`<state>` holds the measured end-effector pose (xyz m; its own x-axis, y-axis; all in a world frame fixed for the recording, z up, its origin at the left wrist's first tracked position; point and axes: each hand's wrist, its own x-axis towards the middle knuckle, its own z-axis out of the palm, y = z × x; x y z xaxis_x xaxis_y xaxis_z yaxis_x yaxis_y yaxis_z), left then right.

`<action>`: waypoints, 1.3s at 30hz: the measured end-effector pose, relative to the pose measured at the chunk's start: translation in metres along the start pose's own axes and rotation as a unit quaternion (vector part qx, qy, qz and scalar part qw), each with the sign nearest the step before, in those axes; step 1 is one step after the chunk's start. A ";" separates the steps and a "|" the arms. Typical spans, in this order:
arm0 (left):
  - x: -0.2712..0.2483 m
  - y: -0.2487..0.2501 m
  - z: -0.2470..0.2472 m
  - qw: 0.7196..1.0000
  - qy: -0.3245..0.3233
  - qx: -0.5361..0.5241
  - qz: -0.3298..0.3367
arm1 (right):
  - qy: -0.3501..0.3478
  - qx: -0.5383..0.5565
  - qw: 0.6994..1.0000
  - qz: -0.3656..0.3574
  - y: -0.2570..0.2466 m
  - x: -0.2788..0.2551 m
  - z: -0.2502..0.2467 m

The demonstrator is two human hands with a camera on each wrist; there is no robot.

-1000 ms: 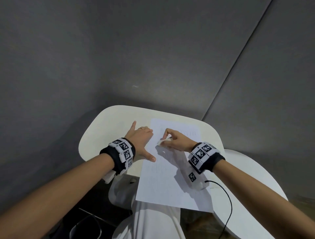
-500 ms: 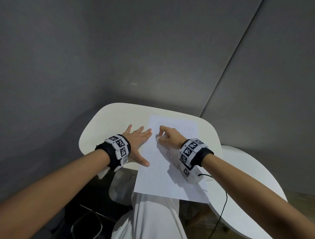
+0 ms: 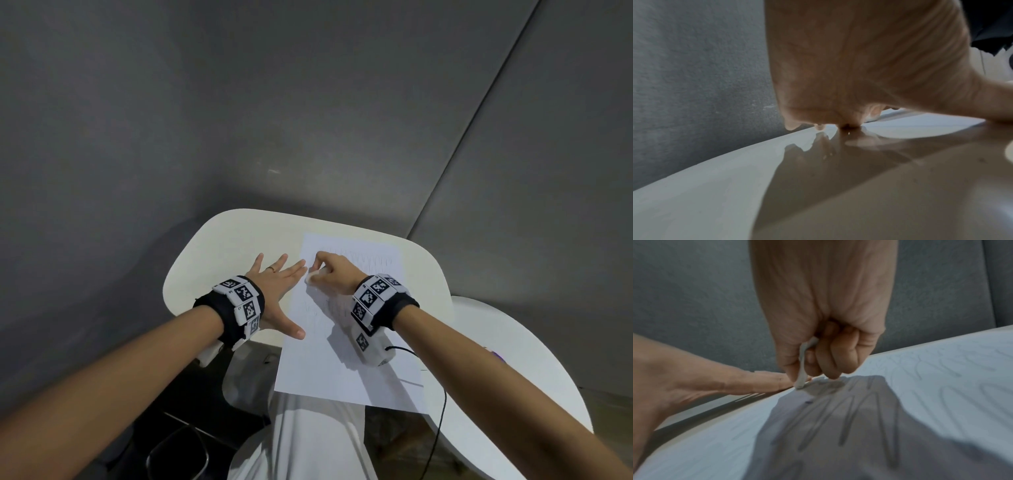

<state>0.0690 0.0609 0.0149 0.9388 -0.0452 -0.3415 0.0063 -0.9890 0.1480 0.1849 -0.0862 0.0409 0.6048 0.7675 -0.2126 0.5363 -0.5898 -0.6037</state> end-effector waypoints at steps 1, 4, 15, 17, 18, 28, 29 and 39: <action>0.000 0.000 0.000 1.000 0.001 -0.004 0.001 | -0.004 0.001 1.000 -0.003 -0.001 0.003 0.001; 0.001 -0.001 0.002 1.000 0.003 -0.015 0.002 | -0.108 0.005 0.994 -0.023 -0.004 0.005 -0.002; 0.002 0.001 -0.006 1.000 0.009 0.016 0.003 | -0.005 0.084 0.996 -0.004 0.008 -0.009 -0.012; 0.001 0.005 -0.009 1.000 0.018 0.022 0.007 | -0.021 0.075 0.997 -0.007 0.015 -0.015 -0.012; 0.000 0.006 -0.010 1.000 0.021 0.021 0.008 | -0.041 0.059 0.997 -0.011 0.018 -0.017 -0.010; 0.001 -0.001 -0.004 1.000 -0.002 0.020 0.002 | -0.047 0.023 0.998 -0.020 0.021 -0.030 -0.007; 0.000 -0.001 -0.003 1.000 -0.001 0.018 0.002 | -0.047 0.023 0.998 -0.022 0.021 -0.030 -0.005; -0.001 -0.001 -0.002 1.000 -0.017 -0.001 -0.001 | -0.108 0.021 0.993 -0.031 0.014 -0.030 0.000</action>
<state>0.0690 0.0623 0.0174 0.9265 -0.0474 -0.3733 0.0097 -0.9887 0.1498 0.1744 -0.1175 0.0391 0.4276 0.8412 -0.3309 0.5409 -0.5314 -0.6519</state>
